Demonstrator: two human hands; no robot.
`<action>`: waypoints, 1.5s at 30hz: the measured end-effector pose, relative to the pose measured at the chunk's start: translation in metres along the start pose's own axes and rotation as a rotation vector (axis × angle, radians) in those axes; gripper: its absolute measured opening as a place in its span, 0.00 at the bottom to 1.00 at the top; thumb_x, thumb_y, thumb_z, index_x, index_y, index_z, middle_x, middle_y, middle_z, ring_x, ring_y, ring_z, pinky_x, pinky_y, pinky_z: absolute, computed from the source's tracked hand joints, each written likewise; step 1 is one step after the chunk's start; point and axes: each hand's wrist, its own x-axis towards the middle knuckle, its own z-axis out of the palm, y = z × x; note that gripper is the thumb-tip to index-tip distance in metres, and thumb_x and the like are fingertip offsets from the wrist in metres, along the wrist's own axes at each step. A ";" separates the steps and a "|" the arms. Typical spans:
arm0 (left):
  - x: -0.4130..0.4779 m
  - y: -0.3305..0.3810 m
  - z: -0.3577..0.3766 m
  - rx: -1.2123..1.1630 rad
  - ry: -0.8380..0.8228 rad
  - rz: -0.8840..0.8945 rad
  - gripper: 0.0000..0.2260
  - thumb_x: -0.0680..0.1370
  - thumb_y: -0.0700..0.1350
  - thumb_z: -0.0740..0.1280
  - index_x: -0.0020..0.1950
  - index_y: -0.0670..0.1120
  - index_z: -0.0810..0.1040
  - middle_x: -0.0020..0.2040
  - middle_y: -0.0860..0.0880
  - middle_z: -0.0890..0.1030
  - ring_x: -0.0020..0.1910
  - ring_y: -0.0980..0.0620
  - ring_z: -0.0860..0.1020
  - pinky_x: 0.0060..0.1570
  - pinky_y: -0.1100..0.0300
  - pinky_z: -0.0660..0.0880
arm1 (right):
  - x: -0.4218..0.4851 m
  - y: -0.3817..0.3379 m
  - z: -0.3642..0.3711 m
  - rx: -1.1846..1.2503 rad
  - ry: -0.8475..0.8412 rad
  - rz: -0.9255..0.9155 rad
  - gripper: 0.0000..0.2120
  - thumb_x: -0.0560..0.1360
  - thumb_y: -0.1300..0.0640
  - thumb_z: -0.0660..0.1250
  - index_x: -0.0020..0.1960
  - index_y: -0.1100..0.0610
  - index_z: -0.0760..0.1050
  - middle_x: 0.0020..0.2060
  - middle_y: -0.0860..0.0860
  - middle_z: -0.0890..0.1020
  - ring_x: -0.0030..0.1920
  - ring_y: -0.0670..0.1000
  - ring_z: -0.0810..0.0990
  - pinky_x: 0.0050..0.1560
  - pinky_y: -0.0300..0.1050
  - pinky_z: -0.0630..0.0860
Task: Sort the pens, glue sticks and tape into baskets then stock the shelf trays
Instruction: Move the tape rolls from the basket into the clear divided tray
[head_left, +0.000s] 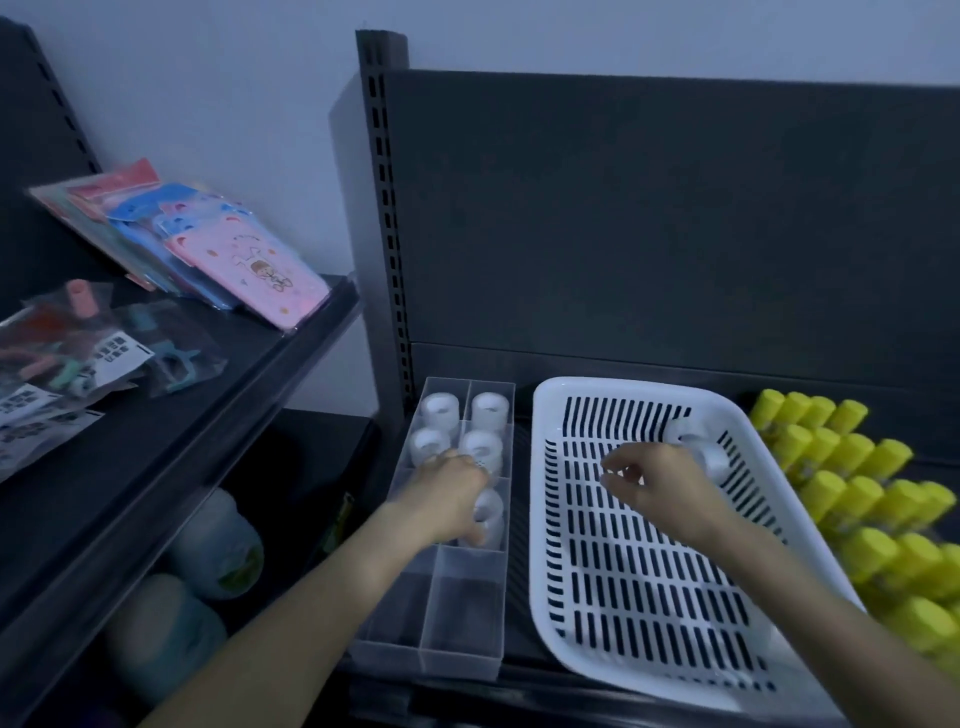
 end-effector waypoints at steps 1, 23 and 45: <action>0.000 0.002 0.000 0.010 -0.004 -0.006 0.10 0.68 0.44 0.69 0.35 0.47 0.66 0.44 0.47 0.74 0.45 0.49 0.71 0.40 0.56 0.70 | -0.001 0.006 -0.002 0.000 -0.003 -0.003 0.11 0.76 0.55 0.65 0.56 0.57 0.79 0.50 0.50 0.83 0.46 0.46 0.79 0.46 0.36 0.72; 0.082 0.175 0.007 -0.216 0.022 0.255 0.25 0.77 0.48 0.65 0.73 0.53 0.62 0.70 0.48 0.67 0.66 0.49 0.69 0.64 0.54 0.69 | -0.088 0.103 -0.045 -0.605 -0.477 -0.165 0.22 0.69 0.41 0.67 0.55 0.55 0.74 0.50 0.54 0.79 0.62 0.55 0.69 0.74 0.59 0.39; 0.052 0.121 0.000 -0.427 0.211 0.133 0.23 0.69 0.47 0.72 0.62 0.48 0.73 0.57 0.53 0.74 0.55 0.55 0.73 0.56 0.61 0.71 | -0.053 0.093 -0.046 0.290 -0.050 0.038 0.27 0.66 0.59 0.72 0.63 0.56 0.69 0.56 0.50 0.75 0.55 0.49 0.75 0.50 0.33 0.72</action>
